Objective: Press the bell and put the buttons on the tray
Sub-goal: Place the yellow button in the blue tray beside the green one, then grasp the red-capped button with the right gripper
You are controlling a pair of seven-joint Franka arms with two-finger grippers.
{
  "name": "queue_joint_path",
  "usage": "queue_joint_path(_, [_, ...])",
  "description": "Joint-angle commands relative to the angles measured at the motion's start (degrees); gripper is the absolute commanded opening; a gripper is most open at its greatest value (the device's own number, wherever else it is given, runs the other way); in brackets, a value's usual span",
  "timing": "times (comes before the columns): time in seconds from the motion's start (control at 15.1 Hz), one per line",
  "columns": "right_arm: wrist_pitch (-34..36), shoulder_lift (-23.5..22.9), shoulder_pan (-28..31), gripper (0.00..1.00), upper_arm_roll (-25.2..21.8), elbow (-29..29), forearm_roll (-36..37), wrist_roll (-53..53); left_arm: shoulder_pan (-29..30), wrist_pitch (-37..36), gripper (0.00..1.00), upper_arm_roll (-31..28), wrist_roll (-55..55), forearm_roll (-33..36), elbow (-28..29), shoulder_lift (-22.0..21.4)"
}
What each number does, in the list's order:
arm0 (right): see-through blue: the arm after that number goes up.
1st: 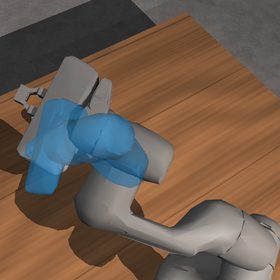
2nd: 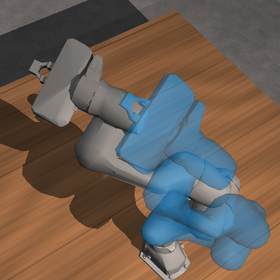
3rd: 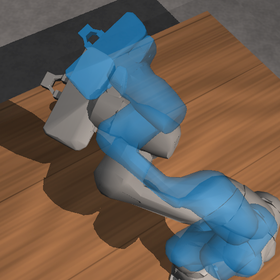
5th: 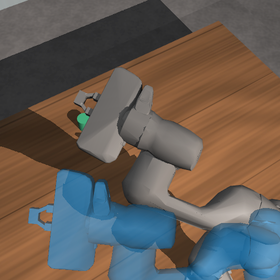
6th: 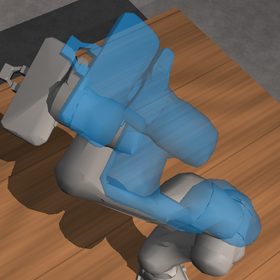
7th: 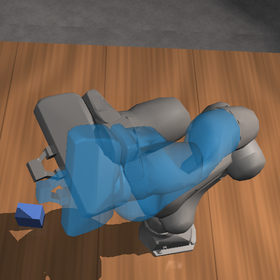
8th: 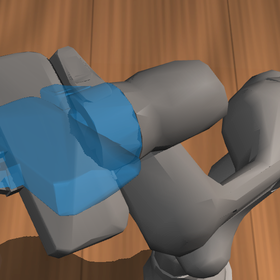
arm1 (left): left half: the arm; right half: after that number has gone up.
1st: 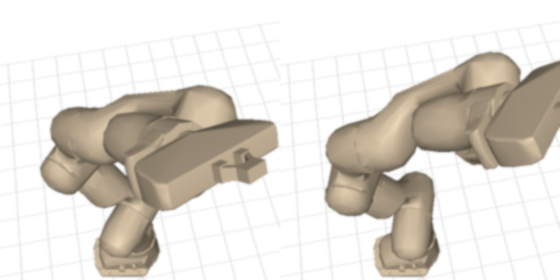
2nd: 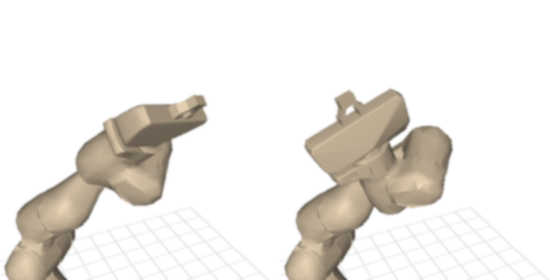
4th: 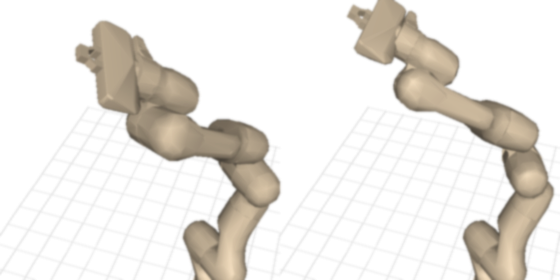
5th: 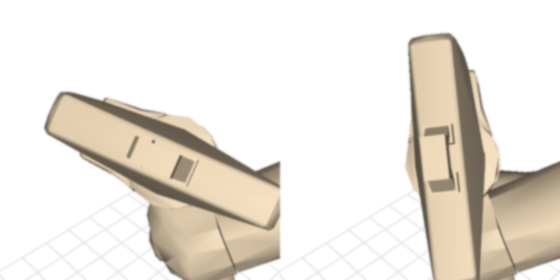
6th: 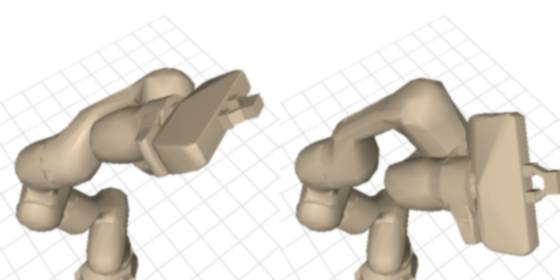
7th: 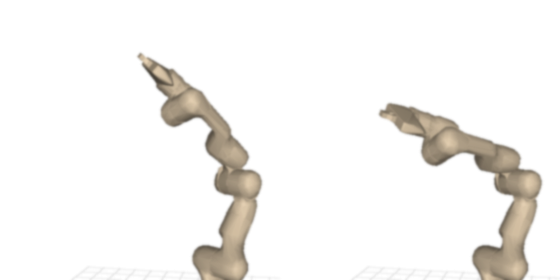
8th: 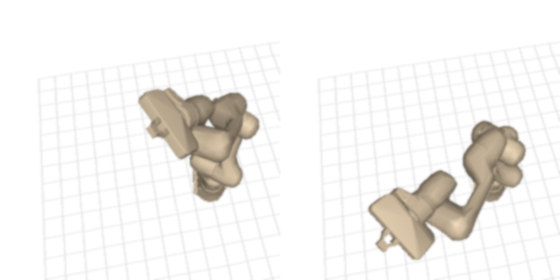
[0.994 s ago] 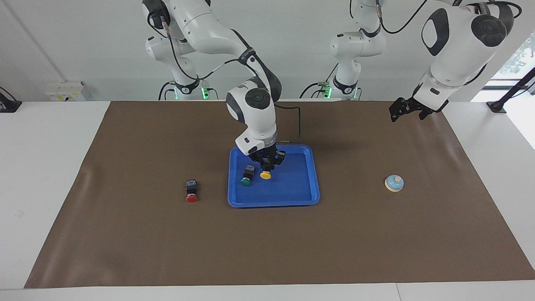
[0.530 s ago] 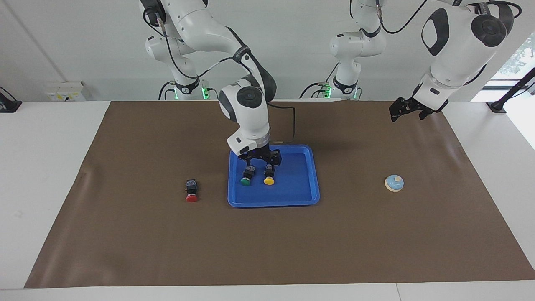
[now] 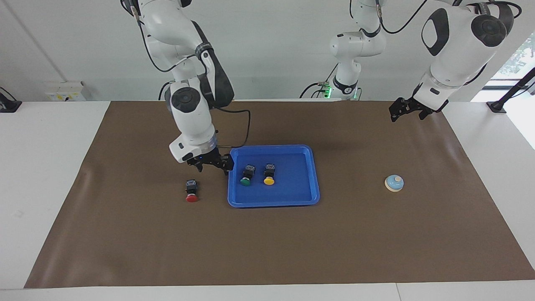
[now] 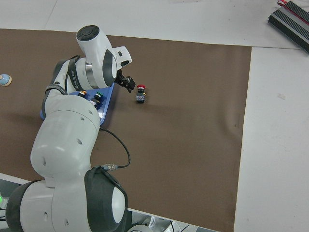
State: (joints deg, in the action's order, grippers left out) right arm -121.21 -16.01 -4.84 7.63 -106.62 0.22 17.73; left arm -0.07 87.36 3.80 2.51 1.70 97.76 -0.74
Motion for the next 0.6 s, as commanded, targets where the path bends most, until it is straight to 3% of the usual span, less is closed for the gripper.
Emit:
queue_joint_path(0.0, [-4.19, 2.38, 4.56, 1.00, 0.72, -5.42, 0.39, -11.20, -0.37, -0.96, 1.00, -0.19, 0.57, 1.11, -0.38, -0.40])
queue_joint_path(0.2, [-13.59, 2.74, 5.28, 1.00, 0.72, -10.44, 0.39, -16.23, -0.37, -0.96, 1.00, -0.19, 0.57, 1.11, -0.38, -0.40])
queue_joint_path(0.53, [-16.42, 0.46, 4.49, 1.00, 0.81, -10.36, 0.39, -16.06, -0.37, -0.96, 1.00, -0.19, 0.57, 1.11, -0.38, -0.40])
